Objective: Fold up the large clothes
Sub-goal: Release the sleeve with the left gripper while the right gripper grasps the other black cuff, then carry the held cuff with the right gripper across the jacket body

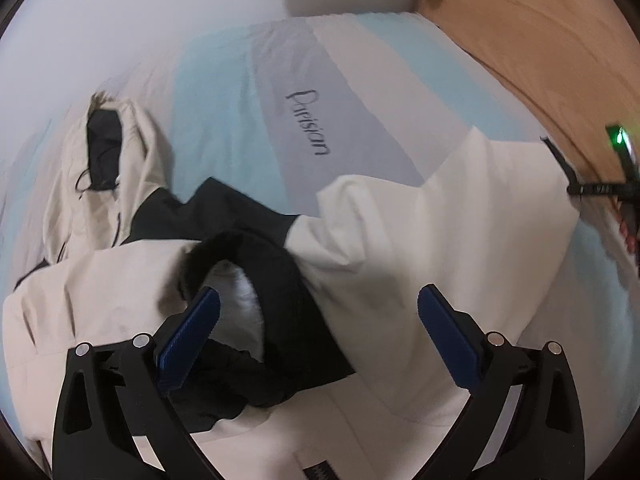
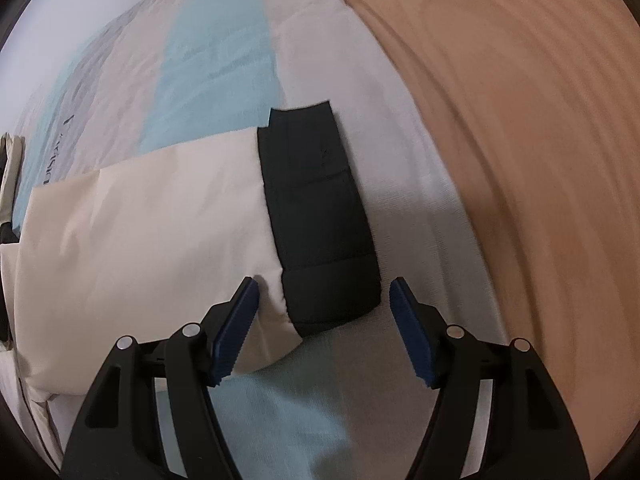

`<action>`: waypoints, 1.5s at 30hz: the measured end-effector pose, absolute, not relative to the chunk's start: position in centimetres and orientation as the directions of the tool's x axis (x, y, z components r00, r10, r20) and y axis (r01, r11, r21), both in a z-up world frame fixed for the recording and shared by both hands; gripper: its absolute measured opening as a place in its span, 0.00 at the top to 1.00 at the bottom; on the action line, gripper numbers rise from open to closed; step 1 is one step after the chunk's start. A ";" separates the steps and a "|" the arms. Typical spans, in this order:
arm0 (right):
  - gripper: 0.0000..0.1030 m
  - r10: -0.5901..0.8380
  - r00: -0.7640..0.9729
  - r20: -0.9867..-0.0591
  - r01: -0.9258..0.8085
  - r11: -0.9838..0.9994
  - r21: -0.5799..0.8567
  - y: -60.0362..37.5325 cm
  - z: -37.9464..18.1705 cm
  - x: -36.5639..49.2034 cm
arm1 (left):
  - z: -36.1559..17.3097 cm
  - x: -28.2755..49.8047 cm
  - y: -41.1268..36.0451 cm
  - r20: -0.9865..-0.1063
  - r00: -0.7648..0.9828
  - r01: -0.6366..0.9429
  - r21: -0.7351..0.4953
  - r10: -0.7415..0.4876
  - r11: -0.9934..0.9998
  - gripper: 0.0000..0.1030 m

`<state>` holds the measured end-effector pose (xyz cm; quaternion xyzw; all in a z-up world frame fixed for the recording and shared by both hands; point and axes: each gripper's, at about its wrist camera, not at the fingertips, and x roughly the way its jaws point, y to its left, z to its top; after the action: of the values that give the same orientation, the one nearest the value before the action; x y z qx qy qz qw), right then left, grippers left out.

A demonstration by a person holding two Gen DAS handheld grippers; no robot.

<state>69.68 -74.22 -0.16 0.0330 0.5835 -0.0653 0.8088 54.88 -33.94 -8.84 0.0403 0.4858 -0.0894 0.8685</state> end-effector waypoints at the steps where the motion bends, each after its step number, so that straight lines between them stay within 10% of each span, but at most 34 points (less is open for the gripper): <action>1: 0.37 -0.056 0.308 -0.950 0.144 0.989 -0.012 -74.2 -0.3 69.8 | -8.6 54.7 -33.6 -0.852 0.512 0.185 -0.021 -0.114 0.983 0.06; 23: 0.55 -0.069 0.430 -0.900 0.071 0.997 -0.042 -65.8 10.9 64.7 | -6.2 48.3 -21.0 -0.846 0.533 0.039 0.059 0.029 0.997 0.06; 45: 0.56 0.273 0.415 -0.868 -0.157 0.961 0.227 -27.8 13.3 61.8 | -5.0 40.8 -2.7 -0.834 0.546 -0.029 0.076 0.080 0.997 0.06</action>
<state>61.80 -27.77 13.28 0.0550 0.5253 0.1281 0.8394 40.81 -2.73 -5.03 0.0265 0.4753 0.0310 0.8789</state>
